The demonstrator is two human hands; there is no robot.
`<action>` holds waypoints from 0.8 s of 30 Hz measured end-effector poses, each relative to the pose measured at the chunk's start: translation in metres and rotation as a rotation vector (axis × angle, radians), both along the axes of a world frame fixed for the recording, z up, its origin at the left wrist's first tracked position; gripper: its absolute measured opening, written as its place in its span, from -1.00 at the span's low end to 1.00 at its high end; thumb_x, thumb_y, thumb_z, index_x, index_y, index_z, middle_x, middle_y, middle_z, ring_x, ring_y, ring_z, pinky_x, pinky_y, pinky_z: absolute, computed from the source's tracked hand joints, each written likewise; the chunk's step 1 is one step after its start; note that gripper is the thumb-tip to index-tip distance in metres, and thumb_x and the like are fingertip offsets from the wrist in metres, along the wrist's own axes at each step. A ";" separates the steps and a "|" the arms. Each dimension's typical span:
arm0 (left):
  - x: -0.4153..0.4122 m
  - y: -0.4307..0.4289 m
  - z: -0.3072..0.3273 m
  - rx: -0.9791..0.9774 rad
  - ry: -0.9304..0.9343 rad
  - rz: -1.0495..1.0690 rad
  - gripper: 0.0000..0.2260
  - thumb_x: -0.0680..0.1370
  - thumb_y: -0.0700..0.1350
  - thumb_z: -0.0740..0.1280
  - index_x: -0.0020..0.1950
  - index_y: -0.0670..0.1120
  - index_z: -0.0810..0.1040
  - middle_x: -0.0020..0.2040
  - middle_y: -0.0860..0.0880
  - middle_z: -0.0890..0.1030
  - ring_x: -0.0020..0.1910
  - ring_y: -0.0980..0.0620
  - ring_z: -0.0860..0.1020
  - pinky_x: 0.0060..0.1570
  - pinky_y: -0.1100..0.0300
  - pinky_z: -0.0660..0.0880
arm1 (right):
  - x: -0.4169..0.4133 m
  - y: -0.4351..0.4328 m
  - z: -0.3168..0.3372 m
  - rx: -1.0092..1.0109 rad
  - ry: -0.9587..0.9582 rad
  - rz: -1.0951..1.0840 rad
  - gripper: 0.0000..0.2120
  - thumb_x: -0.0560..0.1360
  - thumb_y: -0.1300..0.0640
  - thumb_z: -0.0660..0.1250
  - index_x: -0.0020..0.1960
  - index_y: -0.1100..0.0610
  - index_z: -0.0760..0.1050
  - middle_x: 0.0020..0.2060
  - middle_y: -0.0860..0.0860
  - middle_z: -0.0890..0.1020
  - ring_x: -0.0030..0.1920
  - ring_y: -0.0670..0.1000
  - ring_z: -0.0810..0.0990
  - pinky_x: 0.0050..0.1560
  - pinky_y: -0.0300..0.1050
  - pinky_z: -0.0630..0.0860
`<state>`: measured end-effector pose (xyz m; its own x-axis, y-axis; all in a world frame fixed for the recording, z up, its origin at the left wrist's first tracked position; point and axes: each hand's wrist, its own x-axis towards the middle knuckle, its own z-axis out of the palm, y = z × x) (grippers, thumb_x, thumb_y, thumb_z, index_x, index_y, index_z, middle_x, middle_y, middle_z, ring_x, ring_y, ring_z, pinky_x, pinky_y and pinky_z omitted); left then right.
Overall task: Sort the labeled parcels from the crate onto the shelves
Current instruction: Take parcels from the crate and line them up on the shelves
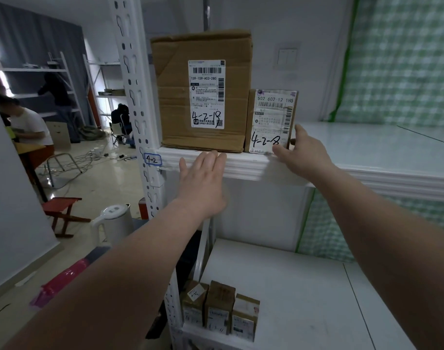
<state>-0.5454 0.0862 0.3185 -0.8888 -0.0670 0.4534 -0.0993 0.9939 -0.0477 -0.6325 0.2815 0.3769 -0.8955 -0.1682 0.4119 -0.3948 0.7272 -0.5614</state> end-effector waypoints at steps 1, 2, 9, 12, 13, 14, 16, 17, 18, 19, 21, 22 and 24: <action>0.002 -0.001 0.001 0.007 -0.056 0.003 -0.14 0.46 0.11 0.34 0.55 -0.03 -0.15 0.55 -0.02 -0.05 0.53 -0.05 -0.08 0.42 -0.26 -0.15 | 0.008 0.002 -0.002 -0.059 0.014 -0.016 -0.43 0.54 -0.03 0.29 0.47 0.16 0.25 0.26 0.15 0.57 0.26 0.20 0.50 0.12 -0.02 0.41; 0.004 -0.002 0.002 0.022 -0.108 0.002 -0.12 0.46 0.11 0.34 0.55 -0.01 -0.20 0.57 0.00 -0.12 0.53 -0.05 -0.12 0.42 -0.25 -0.15 | 0.018 0.004 -0.006 -0.129 0.029 -0.030 -0.40 0.55 -0.01 0.30 0.50 0.17 0.23 0.30 0.15 0.54 0.28 0.17 0.50 0.17 -0.03 0.41; 0.052 -0.002 -0.048 0.336 -0.050 -0.232 -0.53 0.52 -0.16 0.28 0.44 -0.08 0.34 0.36 -0.09 0.34 0.23 -0.11 0.42 0.19 0.07 0.40 | 0.112 0.011 -0.070 -0.234 0.104 -0.006 -0.60 0.51 0.11 0.36 0.33 0.12 0.49 0.06 0.07 0.66 0.08 0.07 0.60 0.08 -0.20 0.39; 0.082 0.003 -0.087 0.433 -0.147 -0.253 -0.66 0.53 -0.15 0.26 0.31 -0.09 0.50 0.22 -0.09 0.54 0.13 -0.05 0.52 0.09 0.17 0.42 | 0.149 0.015 -0.103 -0.083 -0.107 0.105 -0.68 0.52 0.08 0.36 0.26 0.11 0.56 -0.11 -0.02 0.65 -0.04 0.00 0.63 -0.14 -0.35 0.41; 0.093 0.006 -0.099 0.445 -0.160 -0.257 -0.71 0.53 -0.15 0.25 0.24 -0.09 0.55 0.16 -0.06 0.58 0.08 -0.01 0.54 0.03 0.22 0.42 | 0.161 0.017 -0.115 -0.033 -0.192 0.152 -0.69 0.53 0.06 0.36 0.25 0.10 0.56 -0.11 -0.04 0.64 -0.08 -0.03 0.62 -0.21 -0.37 0.42; 0.105 0.008 -0.110 0.466 -0.170 -0.256 -0.74 0.53 -0.14 0.24 0.19 -0.07 0.58 0.11 -0.02 0.61 0.02 0.05 0.54 -0.03 0.26 0.39 | 0.172 0.018 -0.127 0.014 -0.263 0.189 -0.69 0.53 0.05 0.36 0.25 0.09 0.56 -0.08 -0.03 0.65 -0.10 -0.05 0.60 -0.21 -0.36 0.42; 0.132 0.012 -0.130 0.533 -0.204 -0.234 -0.76 0.53 -0.11 0.25 0.15 -0.03 0.60 0.04 0.04 0.61 -0.09 0.15 0.49 -0.12 0.34 0.36 | 0.193 0.020 -0.149 0.089 -0.343 0.223 -0.69 0.53 0.02 0.37 0.24 0.08 0.57 -0.02 0.00 0.66 -0.10 -0.06 0.57 -0.16 -0.29 0.42; 0.147 0.014 -0.139 0.565 -0.223 -0.220 -0.77 0.52 -0.10 0.26 0.13 0.00 0.61 0.00 0.07 0.61 -0.12 0.18 0.49 -0.16 0.36 0.35 | 0.203 0.020 -0.159 0.097 -0.371 0.231 -0.69 0.53 0.01 0.37 0.23 0.08 0.58 -0.03 0.00 0.66 -0.12 -0.06 0.56 -0.17 -0.27 0.43; 0.163 0.016 -0.146 0.596 -0.234 -0.208 -0.79 0.52 -0.09 0.27 0.10 0.02 0.61 -0.06 0.11 0.60 -0.14 0.19 0.50 -0.20 0.38 0.35 | 0.214 0.020 -0.168 0.085 -0.401 0.243 -0.70 0.52 0.01 0.37 0.22 0.08 0.59 -0.04 -0.01 0.66 -0.13 -0.05 0.57 -0.20 -0.26 0.44; 0.180 0.018 -0.153 0.625 -0.236 -0.196 -0.82 0.51 -0.09 0.29 0.06 0.04 0.62 -0.12 0.14 0.59 -0.16 0.21 0.51 -0.22 0.41 0.35 | 0.226 0.021 -0.177 0.067 -0.429 0.257 -0.71 0.52 0.01 0.37 0.21 0.08 0.59 -0.04 0.00 0.66 -0.13 -0.05 0.57 -0.21 -0.26 0.44; 0.216 0.022 -0.164 0.678 -0.239 -0.157 -0.89 0.50 -0.09 0.33 -0.03 0.07 0.63 -0.19 0.19 0.56 -0.18 0.24 0.51 -0.23 0.46 0.34 | 0.251 0.023 -0.194 0.053 -0.467 0.273 -0.72 0.52 0.00 0.37 0.18 0.08 0.60 -0.02 0.00 0.66 -0.10 -0.05 0.57 -0.19 -0.25 0.43; 0.235 0.025 -0.171 0.710 -0.239 -0.129 -0.91 0.50 -0.10 0.35 -0.07 0.07 0.62 -0.21 0.20 0.56 -0.20 0.26 0.51 -0.23 0.47 0.33 | 0.265 0.026 -0.204 0.063 -0.477 0.282 -0.73 0.52 0.00 0.37 0.17 0.07 0.60 -0.02 -0.01 0.65 -0.07 -0.05 0.57 -0.16 -0.25 0.43; 0.274 0.032 -0.188 0.771 -0.233 -0.054 -0.93 0.51 -0.12 0.36 -0.14 0.04 0.61 -0.23 0.18 0.55 -0.24 0.26 0.49 -0.25 0.50 0.32 | 0.297 0.036 -0.224 0.069 -0.514 0.311 -0.74 0.52 -0.01 0.37 0.16 0.07 0.61 -0.03 -0.03 0.64 -0.05 -0.06 0.57 -0.08 -0.23 0.42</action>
<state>-0.2712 0.1179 0.1305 -0.9658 -0.2395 0.0996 -0.1221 0.7587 0.6399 -0.3351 0.3177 0.1527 -0.8815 -0.4651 -0.0818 -0.2854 0.6628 -0.6922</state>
